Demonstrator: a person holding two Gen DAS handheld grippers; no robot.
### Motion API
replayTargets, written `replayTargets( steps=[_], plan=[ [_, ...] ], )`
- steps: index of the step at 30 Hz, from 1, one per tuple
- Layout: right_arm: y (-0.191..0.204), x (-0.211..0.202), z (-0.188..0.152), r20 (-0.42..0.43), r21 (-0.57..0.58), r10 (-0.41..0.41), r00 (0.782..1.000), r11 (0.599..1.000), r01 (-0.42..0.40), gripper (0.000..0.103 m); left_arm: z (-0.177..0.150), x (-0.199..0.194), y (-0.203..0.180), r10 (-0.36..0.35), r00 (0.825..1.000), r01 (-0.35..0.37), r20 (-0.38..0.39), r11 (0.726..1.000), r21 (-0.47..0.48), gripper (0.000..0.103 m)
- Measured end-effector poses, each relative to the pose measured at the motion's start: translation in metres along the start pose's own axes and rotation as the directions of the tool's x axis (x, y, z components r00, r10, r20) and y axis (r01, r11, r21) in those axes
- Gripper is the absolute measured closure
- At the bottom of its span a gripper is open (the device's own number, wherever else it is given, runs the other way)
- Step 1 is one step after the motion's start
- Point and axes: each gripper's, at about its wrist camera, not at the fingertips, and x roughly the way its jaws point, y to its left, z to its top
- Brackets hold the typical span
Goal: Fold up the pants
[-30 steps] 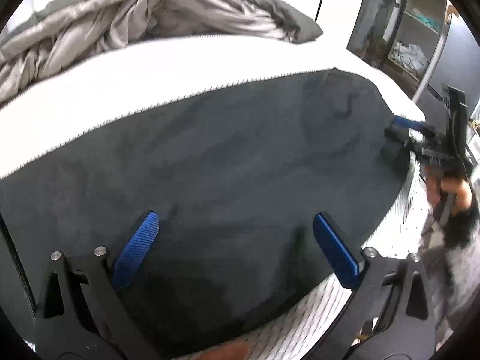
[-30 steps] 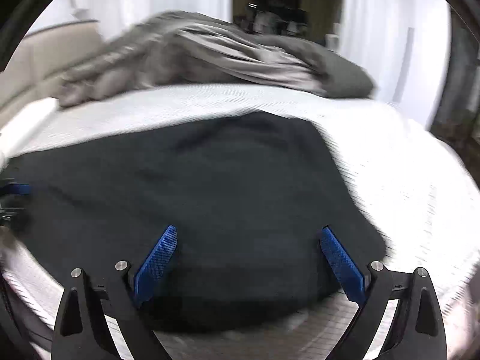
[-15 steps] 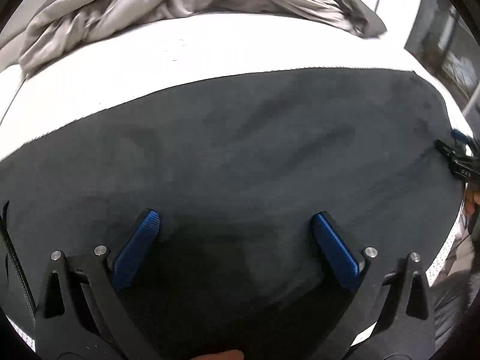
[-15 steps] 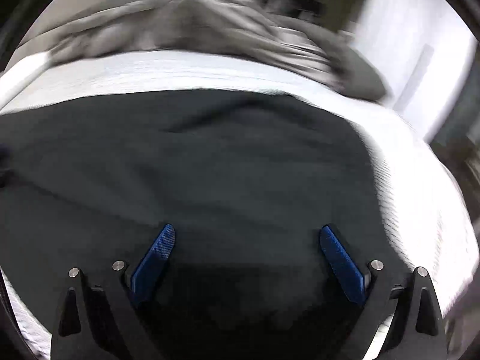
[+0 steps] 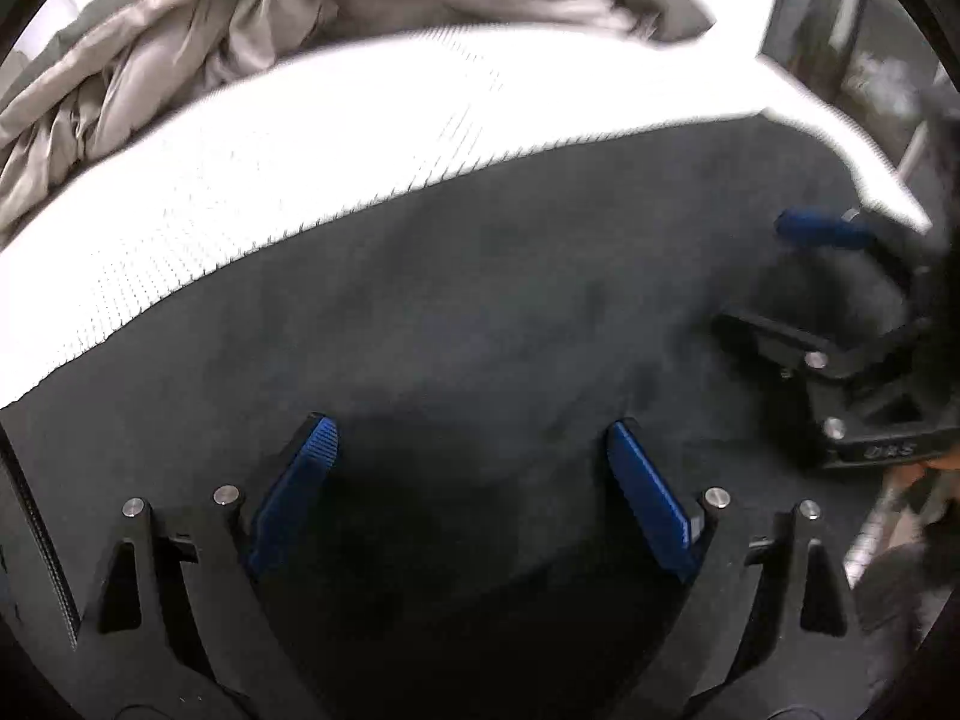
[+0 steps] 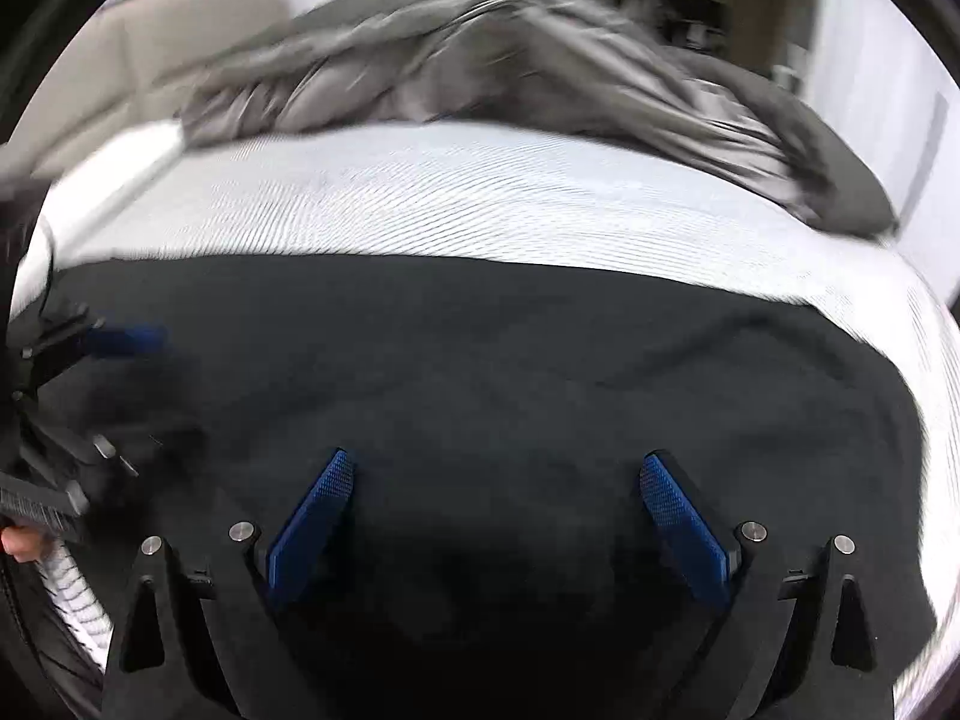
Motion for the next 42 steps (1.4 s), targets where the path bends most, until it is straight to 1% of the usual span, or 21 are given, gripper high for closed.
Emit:
replayTargets(
  steps=[2,4,5,7,10,12,13,15,18,21,24,27,29,30,31,32,33,34,35,39,42],
  plan=[
    [-0.015,0.005,-0.007,-0.031,-0.014,-0.051,0.998,0.999,0.050,0.006,-0.002,0.001,0.012,-0.027,1.000,0.026,-0.009,0.999,-0.046,0.011],
    [-0.051,-0.005,-0.021,-0.030,0.022,-0.193,0.981,0.981,0.194,0.005,-0.009,-0.005,0.027,0.023,1.000,-0.024,-0.005,0.998,-0.065,0.008],
    [-0.066,-0.005,-0.024,-0.035,0.048,-0.263,0.964,0.963,0.264,0.005,-0.013,-0.007,0.035,0.049,0.999,-0.049,-0.004,0.996,-0.078,0.007],
    [-0.114,-0.009,-0.045,-0.092,0.172,-0.410,0.908,0.891,0.420,0.005,-0.023,-0.010,0.054,0.084,0.996,-0.085,-0.014,0.986,-0.143,0.007],
    [-0.148,-0.028,-0.060,-0.054,0.372,-0.314,0.948,0.874,0.311,0.005,-0.023,-0.019,0.059,0.103,0.995,-0.104,-0.013,0.975,-0.194,0.008],
    [-0.141,-0.043,-0.054,0.002,0.392,-0.321,0.947,0.871,0.294,0.008,-0.017,-0.027,0.056,0.095,0.995,-0.090,0.017,0.975,-0.202,0.009],
    [-0.130,-0.052,-0.046,0.061,0.388,-0.283,0.957,0.890,0.239,0.008,-0.016,-0.031,0.050,0.084,0.996,-0.076,0.032,0.977,-0.199,0.009],
    [-0.104,-0.054,-0.026,0.117,0.335,-0.202,0.972,0.930,0.153,0.007,-0.008,-0.037,0.036,0.059,0.996,-0.046,0.070,0.984,-0.174,0.008],
    [-0.055,-0.029,0.007,0.103,0.186,-0.103,0.989,0.979,0.082,0.007,0.011,-0.028,0.006,0.028,0.995,-0.021,0.092,0.996,-0.081,0.008],
    [-0.024,-0.007,0.027,0.073,0.130,-0.104,0.992,0.987,0.094,0.009,0.025,-0.009,-0.006,0.050,0.997,-0.048,0.064,0.998,-0.026,0.008],
    [-0.010,0.017,0.042,0.041,0.034,0.014,0.999,0.999,-0.015,0.025,0.030,0.015,-0.003,0.065,0.998,-0.065,0.012,0.998,-0.027,0.007],
    [-0.013,0.048,0.035,-0.008,-0.085,-0.064,0.998,0.994,0.064,0.039,0.025,0.022,0.022,0.004,1.000,-0.005,-0.005,0.995,-0.095,0.006],
    [-0.046,0.043,0.026,0.000,-0.007,-0.081,0.997,0.997,0.081,0.039,0.025,0.018,0.030,0.045,0.999,-0.045,-0.005,0.995,-0.083,0.006],
    [-0.075,0.038,0.020,-0.007,0.052,-0.205,0.979,0.977,0.205,0.039,0.024,0.016,0.040,0.062,0.998,-0.062,-0.006,0.994,-0.094,0.005],
    [-0.099,0.033,0.013,-0.025,0.090,-0.331,0.943,0.939,0.332,0.039,0.021,0.015,0.048,0.058,0.998,-0.059,-0.009,0.992,-0.112,0.004],
    [-0.119,0.032,0.007,-0.046,0.125,-0.389,0.920,0.912,0.392,0.045,0.018,0.014,0.059,0.051,0.999,-0.052,-0.013,0.988,-0.147,0.004],
    [-0.138,0.032,-0.001,-0.077,0.179,-0.385,0.920,0.902,0.392,0.051,0.018,0.013,0.072,0.047,0.999,-0.049,-0.015,0.984,-0.173,0.004],
    [-0.156,0.030,-0.007,-0.070,0.257,-0.291,0.954,0.919,0.299,0.052,0.017,0.011,0.077,0.049,0.999,-0.051,-0.016,0.981,-0.189,0.004],
    [-0.164,0.023,-0.010,-0.032,0.293,-0.248,0.968,0.924,0.246,0.052,0.014,0.008,0.082,0.053,0.998,-0.055,-0.014,0.977,-0.206,0.004],
    [-0.149,-0.004,0.001,0.028,0.269,-0.272,0.962,0.929,0.255,0.052,0.023,-0.013,0.093,0.072,0.996,-0.059,0.047,0.969,-0.240,0.012],
    [-0.115,-0.010,0.031,0.082,0.224,-0.204,0.976,0.958,0.181,0.052,0.036,-0.025,0.077,0.076,0.989,-0.046,0.128,0.974,-0.223,0.012]
  ],
)
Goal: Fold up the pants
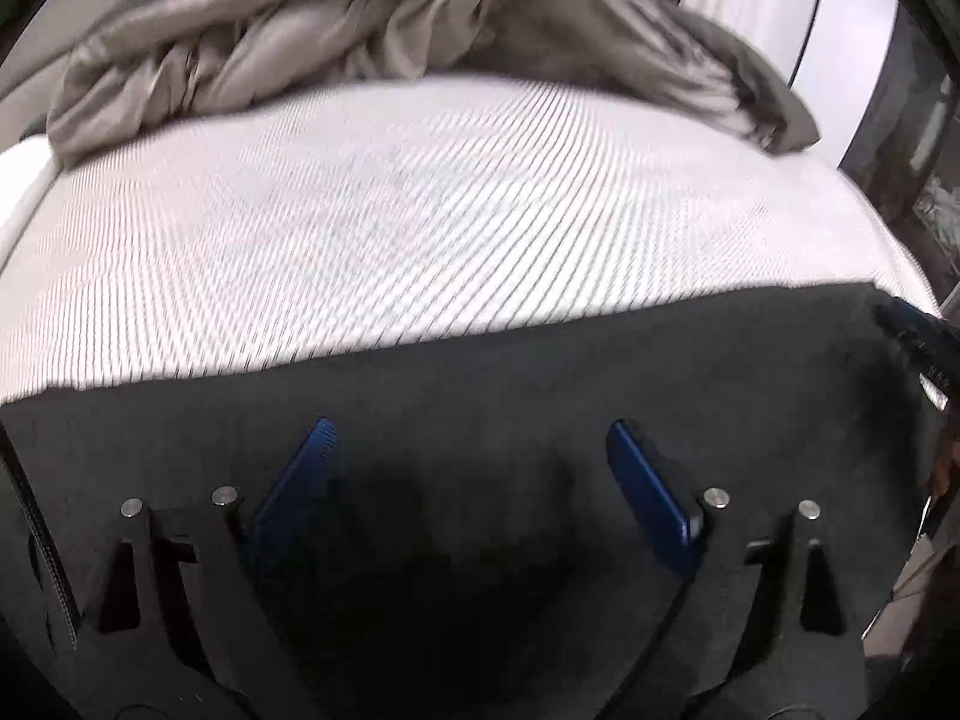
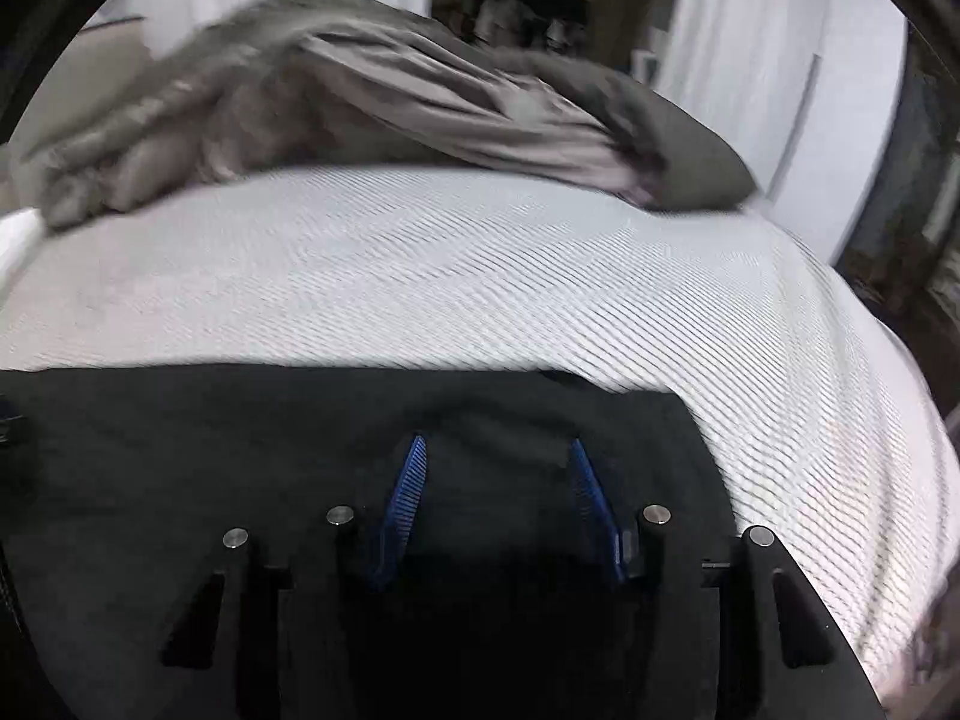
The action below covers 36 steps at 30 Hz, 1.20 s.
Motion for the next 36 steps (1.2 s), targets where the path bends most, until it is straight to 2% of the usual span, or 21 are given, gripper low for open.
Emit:
replayTargets(
  steps=[2,6,7,9,12,13,14,16,18,19,22,23,24,26,28,29,30,31,32,34,36],
  plan=[
    [0.034,0.014,0.017,-0.001,-0.054,0.044,0.999,0.998,-0.044,0.052,0.004,0.008,-0.009,-0.003,1.000,0.003,-0.001,1.000,0.003,0.012],
    [0.107,0.039,0.010,-0.093,-0.203,0.127,0.987,0.969,-0.144,0.052,0.008,0.052,-0.015,0.010,0.992,-0.007,-0.127,1.000,0.020,0.019],
    [0.113,0.047,0.008,-0.099,-0.252,0.092,0.991,0.961,-0.115,0.052,0.007,0.058,-0.016,0.018,0.990,-0.013,-0.139,0.999,0.032,0.018],
    [0.082,0.064,0.008,-0.110,-0.214,0.022,0.994,0.976,-0.046,0.052,0.006,0.059,-0.013,0.011,0.992,-0.005,-0.127,0.999,0.041,0.017],
    [0.011,0.078,0.007,-0.125,-0.076,-0.219,0.968,0.975,0.211,0.052,0.004,0.056,-0.013,0.019,0.992,-0.015,-0.122,0.999,0.032,0.017],
    [-0.010,0.080,0.005,-0.139,-0.034,-0.202,0.970,0.979,0.199,0.055,0.005,0.056,-0.011,0.023,0.992,-0.020,-0.122,1.000,0.024,0.017],
    [-0.025,0.075,0.001,-0.136,0.007,-0.124,0.983,0.992,0.126,0.058,0.007,0.057,-0.007,0.024,0.992,-0.022,-0.121,1.000,0.021,0.017],
    [-0.027,0.054,-0.004,-0.089,0.004,-0.111,0.990,0.994,0.112,0.058,0.005,0.046,-0.008,0.044,0.993,-0.043,-0.111,0.999,0.019,0.023],
    [-0.019,0.033,-0.008,-0.056,-0.001,-0.077,0.995,0.997,0.077,0.057,0.002,0.028,-0.008,-0.009,0.996,0.010,-0.091,1.000,0.005,0.025],
    [-0.004,0.017,-0.011,-0.031,-0.021,0.003,1.000,1.000,-0.004,0.057,-0.003,0.015,-0.012,-0.068,0.995,0.068,-0.071,0.998,0.003,0.025],
    [0.041,0.005,-0.024,-0.039,-0.084,0.171,0.984,0.981,-0.174,0.041,-0.020,-0.003,-0.059,-0.238,0.968,0.246,-0.083,0.964,0.104,0.014],
    [0.054,0.012,-0.030,-0.073,-0.099,0.218,0.973,0.969,-0.224,0.039,-0.028,0.005,-0.078,-0.299,0.941,0.321,-0.157,0.936,0.146,0.013],
    [0.065,0.018,-0.036,-0.104,-0.116,0.229,0.968,0.964,-0.240,0.039,-0.034,0.013,-0.088,-0.298,0.929,0.337,-0.217,0.926,0.169,0.013],
    [0.070,0.027,-0.044,-0.130,-0.200,0.185,0.974,0.957,-0.208,0.039,-0.044,0.020,-0.094,-0.226,0.949,0.273,-0.220,0.939,0.211,0.013],
    [0.050,0.016,-0.047,-0.107,-0.200,0.139,0.985,0.967,-0.158,0.039,-0.049,0.009,-0.085,-0.217,0.956,0.261,-0.199,0.937,0.233,0.012],
    [0.025,0.012,-0.051,-0.089,-0.188,0.039,0.995,0.981,-0.055,0.038,-0.050,0.005,-0.077,-0.192,0.962,0.236,-0.193,0.943,0.234,0.011],
    [-0.001,0.009,-0.057,-0.065,-0.188,-0.105,0.992,0.978,0.091,0.038,-0.053,0.001,-0.062,-0.138,0.975,0.176,-0.175,0.958,0.226,0.011],
    [-0.023,0.009,-0.067,-0.064,-0.179,-0.172,0.983,0.971,0.158,0.039,-0.055,0.000,-0.053,-0.092,0.982,0.127,-0.166,0.970,0.209,0.011],
    [-0.043,0.011,-0.071,-0.085,-0.147,-0.177,0.980,0.976,0.164,0.039,-0.057,-0.003,-0.041,-0.062,0.986,0.089,-0.156,0.981,0.172,0.011],
    [-0.081,-0.002,-0.074,-0.095,0.026,-0.052,0.994,0.998,0.055,0.038,-0.063,-0.016,-0.026,-0.052,0.992,0.062,-0.116,0.995,0.080,0.014],
    [-0.085,-0.021,-0.073,-0.051,0.055,-0.059,0.997,0.997,0.062,0.042,-0.069,-0.032,-0.031,-0.083,0.993,0.087,-0.082,0.995,0.056,0.015]
  ],
)
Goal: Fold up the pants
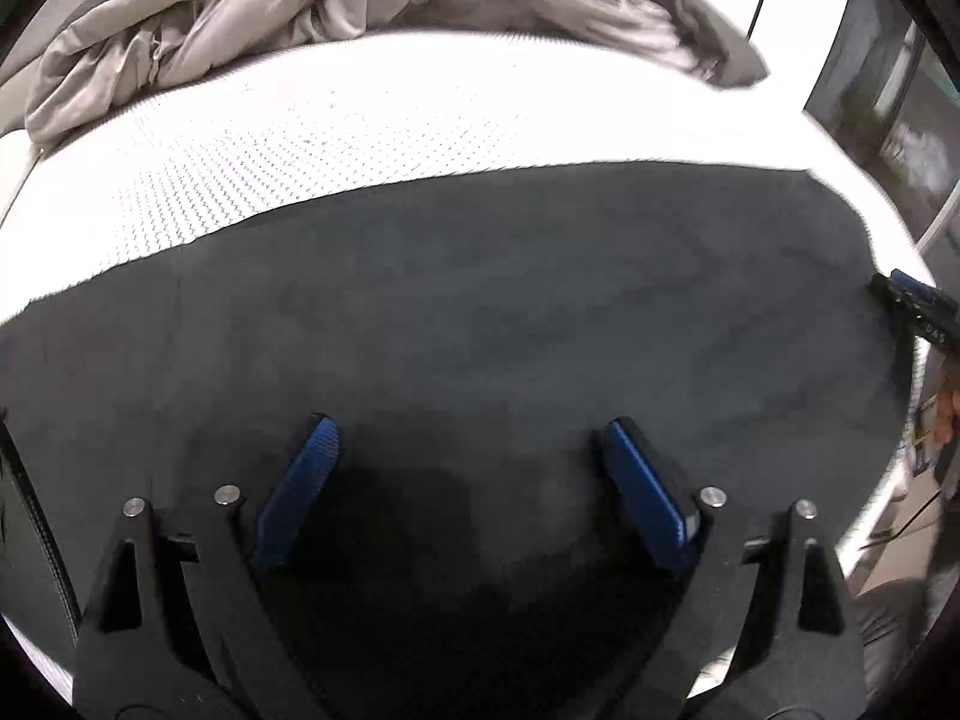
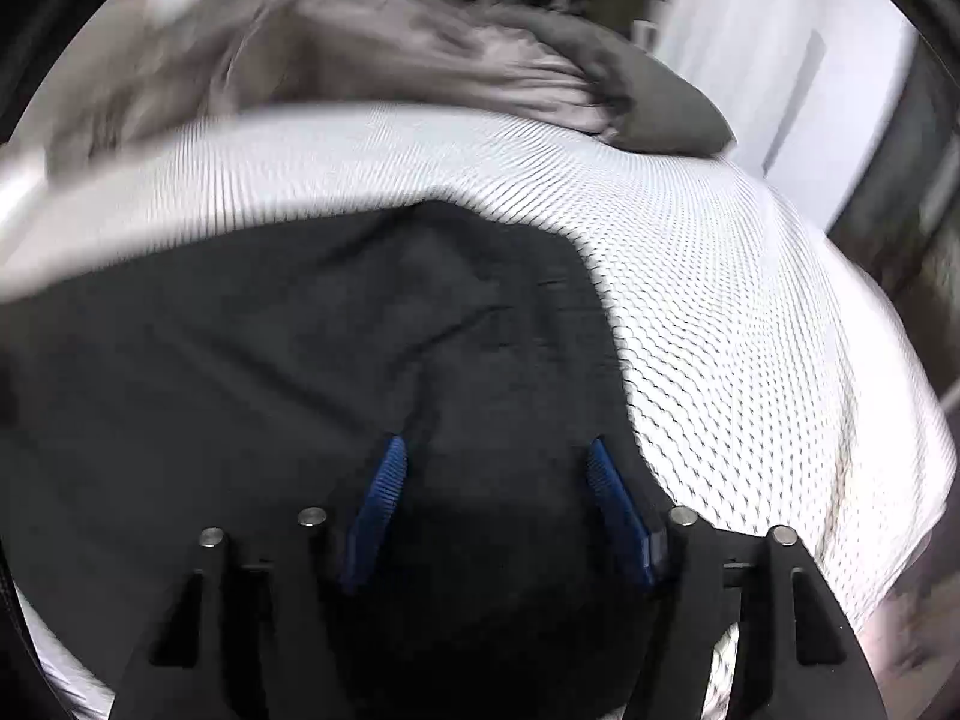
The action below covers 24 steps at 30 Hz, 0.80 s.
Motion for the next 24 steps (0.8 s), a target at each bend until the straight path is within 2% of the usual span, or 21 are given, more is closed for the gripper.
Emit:
replayTargets(
  steps=[2,4,5,7,9,11,13,14,15,17,20,21,22,24],
  plan=[
    [0.017,-0.025,0.000,0.068,-0.037,0.089,0.994,0.996,-0.087,0.042,-0.006,-0.016,-0.025,-0.070,0.996,0.068,0.048,0.997,0.040,0.015],
    [0.052,-0.036,-0.001,0.075,-0.102,0.220,0.973,0.972,-0.212,0.040,-0.007,-0.019,-0.062,-0.134,0.988,0.121,0.079,0.981,0.151,0.014],
    [0.067,-0.034,-0.002,0.062,-0.131,0.259,0.964,0.960,-0.249,0.039,-0.010,-0.014,-0.081,-0.141,0.987,0.123,0.072,0.969,0.213,0.014],
    [0.090,-0.031,-0.009,0.012,-0.182,0.297,0.955,0.940,-0.290,0.038,-0.009,0.007,-0.100,-0.115,0.993,0.107,0.017,0.961,0.253,0.014],
    [0.108,-0.017,-0.019,-0.052,-0.268,0.249,0.967,0.929,-0.253,0.038,-0.011,0.020,-0.102,-0.110,0.994,0.114,-0.028,0.965,0.237,0.012],
    [0.096,-0.012,-0.034,-0.033,-0.339,0.146,0.989,0.929,-0.148,0.038,-0.010,0.015,-0.095,-0.139,0.990,0.144,-0.036,0.961,0.236,0.011],
    [0.055,-0.017,-0.042,-0.011,-0.281,0.069,0.998,0.957,-0.069,0.037,-0.011,0.011,-0.084,-0.126,0.991,0.132,-0.040,0.961,0.244,0.008],
    [0.037,-0.018,-0.044,-0.013,-0.239,0.083,0.996,0.967,-0.084,0.040,-0.014,0.008,-0.075,-0.109,0.993,0.114,-0.036,0.963,0.244,0.008],
    [0.016,-0.020,-0.047,0.004,-0.190,0.037,0.999,0.981,-0.036,0.039,-0.013,0.009,-0.059,-0.109,0.993,0.115,-0.037,0.964,0.240,0.008],
    [-0.003,-0.026,-0.053,0.015,-0.167,-0.062,0.998,0.984,0.063,0.037,-0.018,0.003,-0.045,-0.112,0.993,0.114,-0.024,0.968,0.223,0.008],
    [-0.012,-0.042,-0.056,0.032,-0.116,-0.016,0.999,0.993,0.020,0.037,-0.012,-0.006,-0.036,-0.123,0.992,0.120,-0.001,0.971,0.206,0.011],
    [-0.008,-0.048,-0.055,0.041,-0.120,0.011,0.999,0.993,-0.006,0.037,-0.014,-0.013,-0.041,-0.148,0.989,0.143,0.010,0.966,0.215,0.011],
    [0.005,-0.061,-0.064,0.048,-0.130,0.069,0.996,0.990,-0.062,0.037,-0.017,-0.018,-0.041,-0.175,0.984,0.167,0.020,0.960,0.224,0.011],
    [0.045,-0.076,-0.059,0.048,-0.168,0.202,0.978,0.967,-0.191,0.036,-0.017,-0.024,-0.063,-0.221,0.974,0.206,0.039,0.948,0.242,0.011]
  ],
)
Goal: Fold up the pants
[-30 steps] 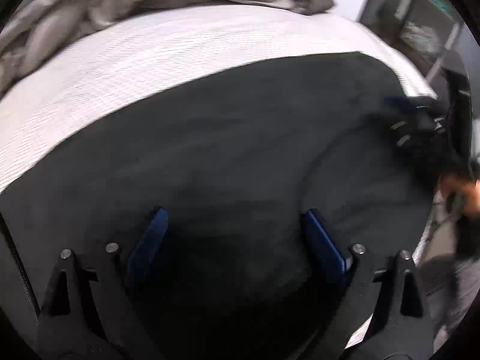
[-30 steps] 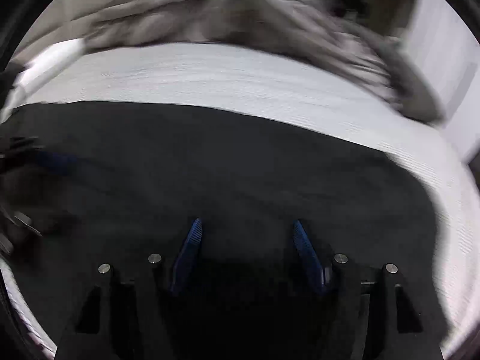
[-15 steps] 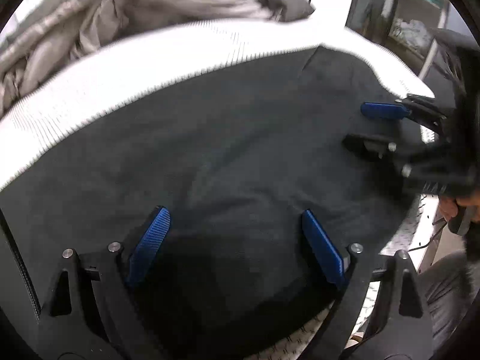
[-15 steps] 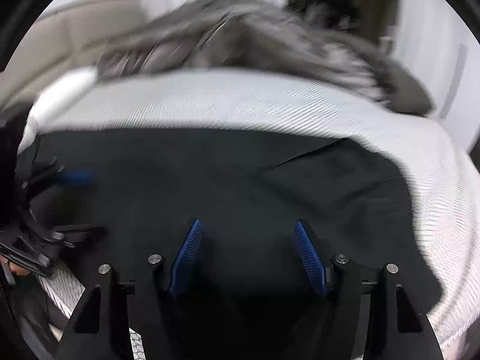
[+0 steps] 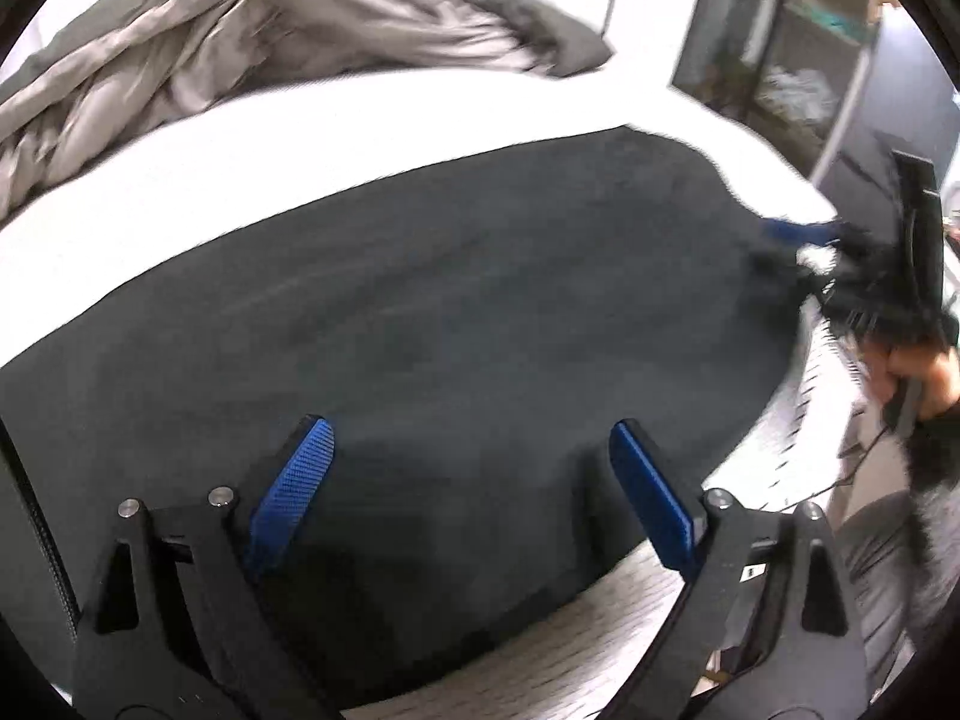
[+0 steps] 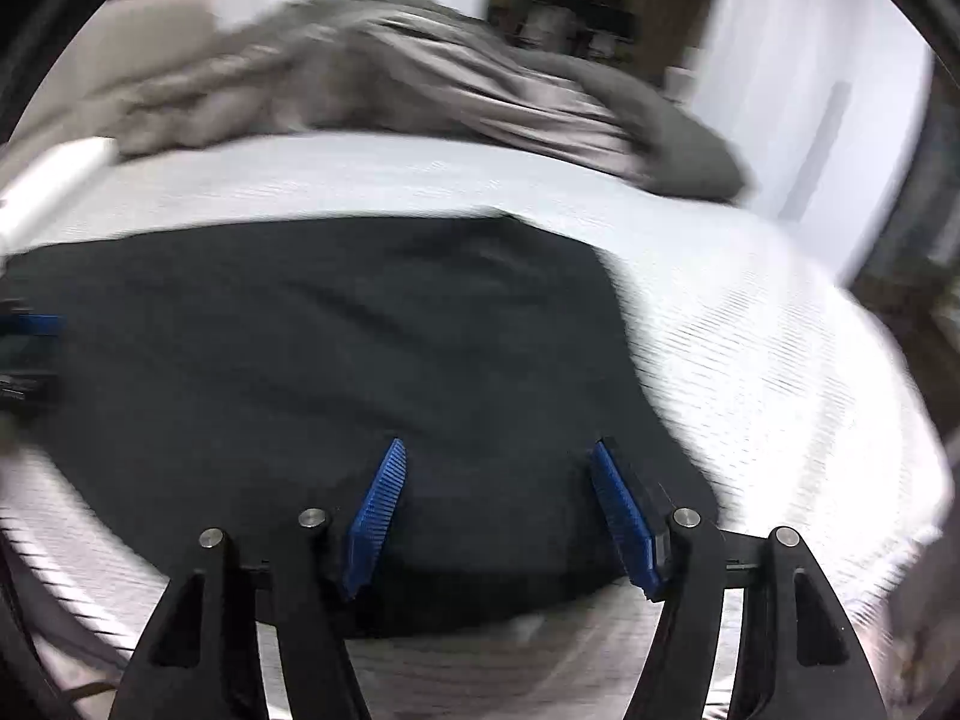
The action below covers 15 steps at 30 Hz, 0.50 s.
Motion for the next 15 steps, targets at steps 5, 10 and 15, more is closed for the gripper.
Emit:
replayTargets(
  steps=[5,10,15],
  plan=[
    [0.082,0.010,0.000,-0.061,-0.102,0.207,0.976,0.972,-0.212,0.036,-0.002,0.028,-0.030,0.034,0.997,-0.025,-0.073,0.993,0.115,0.010],
    [0.054,0.013,-0.035,-0.084,-0.186,-0.048,0.995,0.982,0.032,0.032,-0.019,0.013,0.015,0.033,0.996,-0.028,-0.086,0.998,0.065,0.009],
    [-0.005,-0.007,-0.052,-0.068,-0.040,-0.146,0.987,0.989,0.143,0.025,-0.051,-0.038,0.095,0.118,0.989,-0.125,-0.083,0.989,-0.084,0.008]
  ],
)
